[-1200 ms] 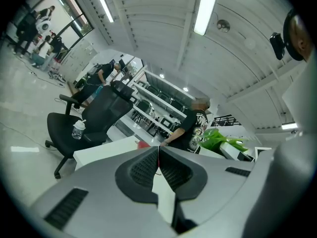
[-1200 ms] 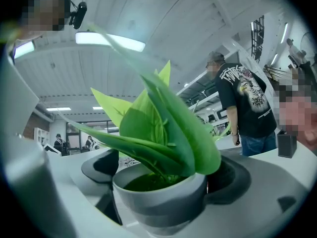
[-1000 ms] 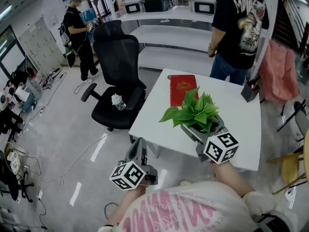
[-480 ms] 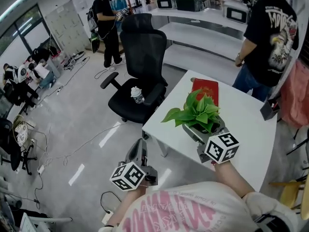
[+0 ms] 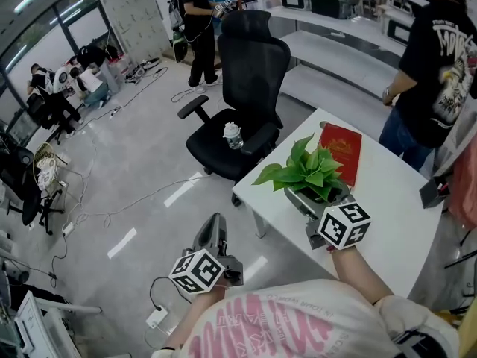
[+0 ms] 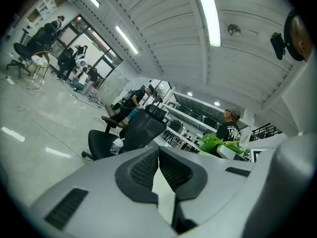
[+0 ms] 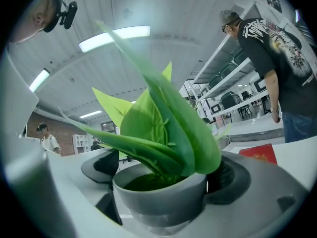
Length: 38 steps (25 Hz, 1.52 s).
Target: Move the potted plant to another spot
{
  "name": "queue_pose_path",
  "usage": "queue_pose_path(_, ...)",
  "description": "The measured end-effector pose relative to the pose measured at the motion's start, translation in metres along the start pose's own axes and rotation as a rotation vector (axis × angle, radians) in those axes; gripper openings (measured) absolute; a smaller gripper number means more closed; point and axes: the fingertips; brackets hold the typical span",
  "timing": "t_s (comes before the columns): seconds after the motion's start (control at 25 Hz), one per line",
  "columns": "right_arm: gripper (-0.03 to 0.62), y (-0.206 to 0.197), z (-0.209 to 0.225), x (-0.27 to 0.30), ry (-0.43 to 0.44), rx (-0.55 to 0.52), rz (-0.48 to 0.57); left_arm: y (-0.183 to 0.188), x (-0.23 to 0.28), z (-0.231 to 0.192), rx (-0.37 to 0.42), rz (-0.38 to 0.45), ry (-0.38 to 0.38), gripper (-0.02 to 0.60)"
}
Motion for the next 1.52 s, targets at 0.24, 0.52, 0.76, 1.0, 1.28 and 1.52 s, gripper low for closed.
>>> queue_pose_path(0.24, 0.557, -0.006, 0.003, 0.016, 0.028, 0.024, -0.016, -0.001, 0.003, -0.013, -0.007, 0.0, 0.045, 0.025)
queue_pose_path(0.52, 0.555, -0.009, 0.023, 0.033, 0.013, 0.029, -0.03, -0.002, 0.042, -0.013, -0.011, -0.029, 0.016, 0.025)
queue_pose_path(0.76, 0.555, 0.015, 0.063, 0.066, -0.068, 0.031, -0.026, 0.016, 0.121, -0.004, -0.013, -0.099, -0.059, 0.025)
queue_pose_path(1.0, 0.555, -0.001, 0.085, 0.112, -0.16, 0.04, 0.004, 0.022, 0.193, -0.032, 0.013, -0.182, -0.16, 0.025)
queue_pose_path(1.28, 0.555, 0.015, 0.097, 0.153, -0.259, 0.039, 0.049, 0.063, 0.258, -0.044, 0.033, -0.213, -0.255, 0.025)
queue_pose_path(1.52, 0.555, 0.023, 0.112, 0.182, -0.335, 0.04, 0.076, 0.076, 0.304, -0.056, 0.035, -0.258, -0.32, 0.025)
Point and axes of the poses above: the fingertips, and each gripper's own axes: x forward along the fingers, z to its right, y out of its top
